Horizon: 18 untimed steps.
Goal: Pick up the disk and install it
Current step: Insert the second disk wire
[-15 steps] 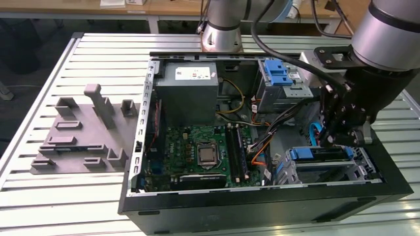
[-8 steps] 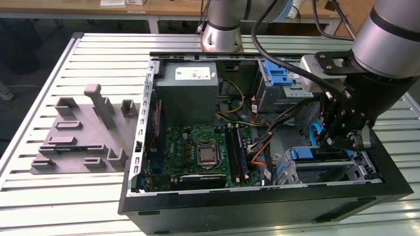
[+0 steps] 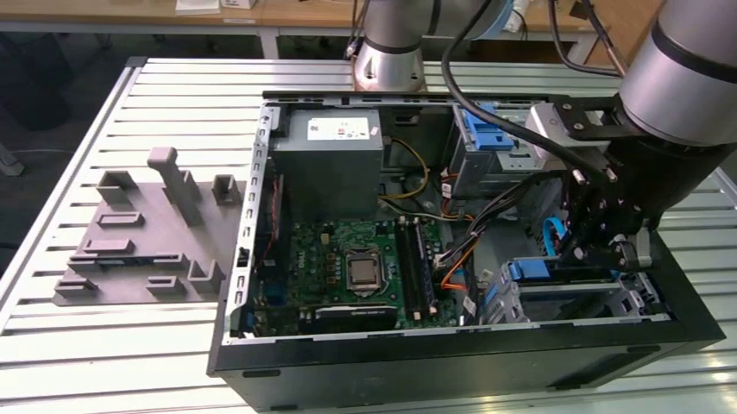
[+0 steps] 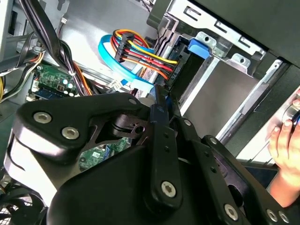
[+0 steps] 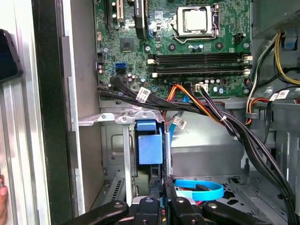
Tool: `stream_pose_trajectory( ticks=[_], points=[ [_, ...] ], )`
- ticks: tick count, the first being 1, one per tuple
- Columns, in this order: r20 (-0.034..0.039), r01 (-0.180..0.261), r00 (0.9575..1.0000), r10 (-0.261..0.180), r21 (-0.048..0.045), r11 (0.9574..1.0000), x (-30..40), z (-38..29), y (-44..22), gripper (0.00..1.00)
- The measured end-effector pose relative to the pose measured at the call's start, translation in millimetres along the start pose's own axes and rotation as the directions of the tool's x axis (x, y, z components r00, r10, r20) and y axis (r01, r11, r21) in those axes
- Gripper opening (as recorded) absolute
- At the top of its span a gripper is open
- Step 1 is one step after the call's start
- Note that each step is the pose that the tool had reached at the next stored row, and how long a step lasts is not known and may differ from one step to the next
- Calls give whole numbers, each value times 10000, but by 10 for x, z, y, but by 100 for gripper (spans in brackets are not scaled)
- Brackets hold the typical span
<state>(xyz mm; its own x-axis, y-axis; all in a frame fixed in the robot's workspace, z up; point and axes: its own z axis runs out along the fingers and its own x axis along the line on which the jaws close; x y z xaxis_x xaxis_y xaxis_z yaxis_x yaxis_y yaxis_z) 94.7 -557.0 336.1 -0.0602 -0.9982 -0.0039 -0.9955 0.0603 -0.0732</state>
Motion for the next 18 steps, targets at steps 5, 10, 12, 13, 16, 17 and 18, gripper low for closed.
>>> stream_pose_trajectory(
  ticks=[5,10,12,13,16,17,18],
  points=[
    [17,-1,10000,1,-1,10000,3,8,0,16],
    [28,-1,10000,1,-2,10000,3,19,-6,16],
    [34,-3,10000,3,-2,10000,3,23,-6,16],
    [37,-3,10000,3,-2,10000,3,25,-6,16],
    [42,-3,10000,3,-2,10000,3,32,-6,16],
    [42,-2,10000,2,-3,10000,3,35,-6,16],
    [44,-3,10000,3,-3,10000,3,39,-6,16]
  ],
)
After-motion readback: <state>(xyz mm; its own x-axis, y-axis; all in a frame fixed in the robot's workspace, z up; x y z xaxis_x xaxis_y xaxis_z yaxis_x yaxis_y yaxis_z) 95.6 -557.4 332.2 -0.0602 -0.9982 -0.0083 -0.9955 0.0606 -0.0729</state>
